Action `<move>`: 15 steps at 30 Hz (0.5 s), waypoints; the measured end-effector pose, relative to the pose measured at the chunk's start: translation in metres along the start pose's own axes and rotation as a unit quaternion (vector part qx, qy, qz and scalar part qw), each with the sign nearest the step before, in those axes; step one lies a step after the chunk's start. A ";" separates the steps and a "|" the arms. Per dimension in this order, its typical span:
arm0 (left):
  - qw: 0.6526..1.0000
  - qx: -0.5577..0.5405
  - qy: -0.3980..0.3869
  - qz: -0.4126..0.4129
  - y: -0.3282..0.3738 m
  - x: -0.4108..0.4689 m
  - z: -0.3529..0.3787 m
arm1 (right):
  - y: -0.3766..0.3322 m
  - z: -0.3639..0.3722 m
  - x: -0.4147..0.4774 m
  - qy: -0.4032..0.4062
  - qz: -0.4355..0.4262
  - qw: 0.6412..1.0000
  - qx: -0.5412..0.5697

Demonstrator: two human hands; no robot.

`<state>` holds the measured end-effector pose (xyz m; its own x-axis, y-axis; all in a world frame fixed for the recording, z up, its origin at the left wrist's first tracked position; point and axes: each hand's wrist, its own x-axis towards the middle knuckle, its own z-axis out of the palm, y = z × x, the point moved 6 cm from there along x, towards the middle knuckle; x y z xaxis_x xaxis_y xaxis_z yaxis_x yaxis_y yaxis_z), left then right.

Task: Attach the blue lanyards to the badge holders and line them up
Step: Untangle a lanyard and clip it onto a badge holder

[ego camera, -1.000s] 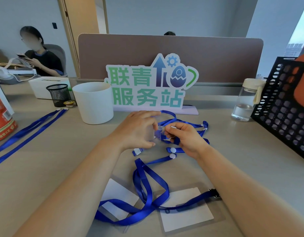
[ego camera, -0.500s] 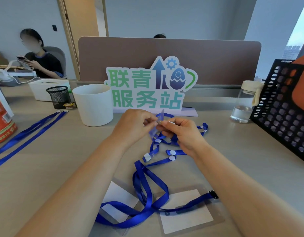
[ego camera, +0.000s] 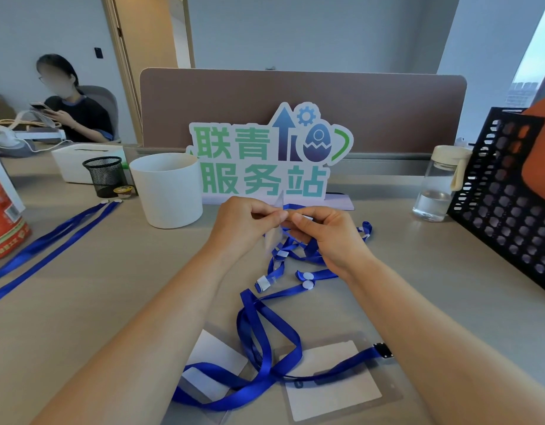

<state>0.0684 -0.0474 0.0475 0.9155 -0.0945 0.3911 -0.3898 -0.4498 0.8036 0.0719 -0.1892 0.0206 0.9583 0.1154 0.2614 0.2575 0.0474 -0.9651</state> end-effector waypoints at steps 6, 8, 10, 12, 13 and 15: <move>1.000 -0.006 0.003 0.010 0.002 -0.001 -0.001 | -0.001 0.001 0.000 -0.005 -0.007 1.000 -0.003; 1.000 0.007 0.010 0.016 0.003 -0.001 -0.001 | -0.001 0.001 0.000 -0.010 -0.008 1.000 0.004; 0.999 0.026 0.022 0.024 0.004 -0.001 -0.001 | -0.001 0.001 0.000 -0.012 -0.007 1.000 0.010; 0.996 0.064 0.042 0.043 0.006 -0.002 0.000 | -0.001 0.001 0.000 -0.007 -0.006 1.000 0.012; 0.994 0.083 0.053 0.056 0.007 -0.003 0.001 | 0.000 0.000 0.000 -0.003 -0.005 1.000 0.011; 0.988 0.106 0.077 0.083 0.011 -0.005 0.003 | 0.000 0.000 0.001 0.002 -0.006 1.000 0.008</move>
<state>0.0598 -0.0539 0.0528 0.8082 -0.0545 0.5864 -0.4894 -0.6160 0.6172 0.0725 -0.1890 0.0208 0.9557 0.1100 0.2729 0.2671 0.0649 -0.9615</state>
